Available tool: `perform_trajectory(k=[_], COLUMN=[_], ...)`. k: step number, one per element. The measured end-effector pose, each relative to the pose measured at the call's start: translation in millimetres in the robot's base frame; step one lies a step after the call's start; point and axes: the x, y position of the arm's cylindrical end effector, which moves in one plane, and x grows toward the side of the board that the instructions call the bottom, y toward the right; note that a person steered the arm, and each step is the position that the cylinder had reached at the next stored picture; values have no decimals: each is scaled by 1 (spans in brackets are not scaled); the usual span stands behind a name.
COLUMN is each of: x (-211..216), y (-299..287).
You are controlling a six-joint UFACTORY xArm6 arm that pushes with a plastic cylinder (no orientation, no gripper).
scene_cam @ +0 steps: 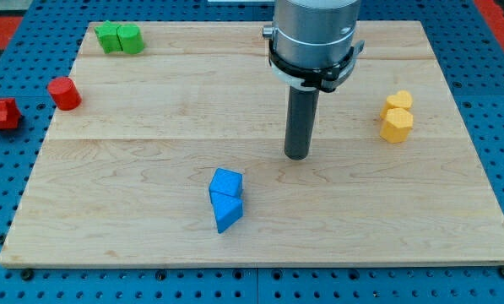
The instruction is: Point your arm at the right center
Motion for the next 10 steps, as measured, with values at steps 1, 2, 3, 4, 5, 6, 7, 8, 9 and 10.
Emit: perform_trajectory(k=[1,2,3,4,5,6,7,8,9,10], x=[1,1,1,1,1,1,1,-3,-5,-8], y=[20,26,27,27,36,60,94,126,143,167])
